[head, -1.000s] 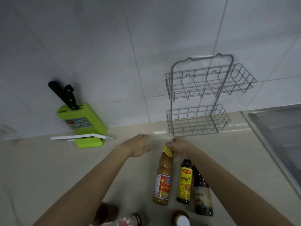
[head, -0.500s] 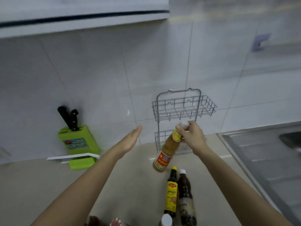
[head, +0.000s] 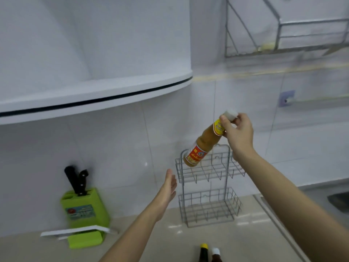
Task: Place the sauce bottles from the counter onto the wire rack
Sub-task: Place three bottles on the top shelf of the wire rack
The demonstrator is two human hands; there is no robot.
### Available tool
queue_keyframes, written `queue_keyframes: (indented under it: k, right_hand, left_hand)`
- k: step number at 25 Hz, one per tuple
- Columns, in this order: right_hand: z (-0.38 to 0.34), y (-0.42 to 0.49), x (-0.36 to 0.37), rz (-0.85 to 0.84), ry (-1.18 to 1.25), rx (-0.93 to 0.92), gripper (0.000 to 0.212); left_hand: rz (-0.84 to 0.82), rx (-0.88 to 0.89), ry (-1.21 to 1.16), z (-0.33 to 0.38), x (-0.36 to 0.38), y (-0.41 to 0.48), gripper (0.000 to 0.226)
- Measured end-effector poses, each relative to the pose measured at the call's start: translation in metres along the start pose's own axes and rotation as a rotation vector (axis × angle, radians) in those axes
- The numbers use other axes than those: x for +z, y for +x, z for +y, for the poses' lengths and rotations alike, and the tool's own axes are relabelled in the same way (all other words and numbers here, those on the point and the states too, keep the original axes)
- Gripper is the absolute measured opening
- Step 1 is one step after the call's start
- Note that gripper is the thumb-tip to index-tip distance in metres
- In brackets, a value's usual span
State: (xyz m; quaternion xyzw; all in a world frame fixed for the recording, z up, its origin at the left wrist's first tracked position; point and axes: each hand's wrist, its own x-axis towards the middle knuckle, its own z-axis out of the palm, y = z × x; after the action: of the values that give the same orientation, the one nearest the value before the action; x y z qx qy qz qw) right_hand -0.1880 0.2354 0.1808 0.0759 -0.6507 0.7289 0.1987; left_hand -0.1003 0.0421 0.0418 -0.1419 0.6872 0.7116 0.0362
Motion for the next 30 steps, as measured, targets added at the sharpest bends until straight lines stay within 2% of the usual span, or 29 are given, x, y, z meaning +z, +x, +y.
queue_keyframes:
  k: [3,7,11,13,16,18,30]
  right_hand:
    - [0.015,0.01,0.021,-0.023,-0.112,-0.01,0.033]
    - [0.042,0.012,0.038,-0.201,-0.251,-0.011,0.041]
    - [0.046,0.01,0.048,-0.303,-0.278,-0.06,0.036]
    - [0.043,0.008,0.052,-0.434,-0.33,-0.082,0.037]
    - [0.043,-0.001,0.058,-0.698,-0.549,-0.103,0.041]
    - [0.053,-0.011,0.06,-0.785,-0.582,-0.051,0.047]
    - [0.059,-0.022,0.057,-0.746,-0.601,-0.014,0.05]
  left_hand:
    - [-0.004,0.0,-0.069,-0.003,0.003,0.013,0.079]
    - [-0.021,-0.006,-0.098,-0.007,0.004,0.022,0.081]
    - [-0.055,-0.01,-0.108,-0.012,0.008,0.029,0.083]
    - [-0.054,0.003,-0.141,-0.015,0.013,0.031,0.076]
    - [-0.061,0.021,-0.145,-0.015,0.017,0.029,0.071]
    - [-0.085,0.026,-0.136,-0.013,0.016,0.027,0.072]
    - [-0.131,0.044,-0.027,-0.003,0.016,0.022,0.073]
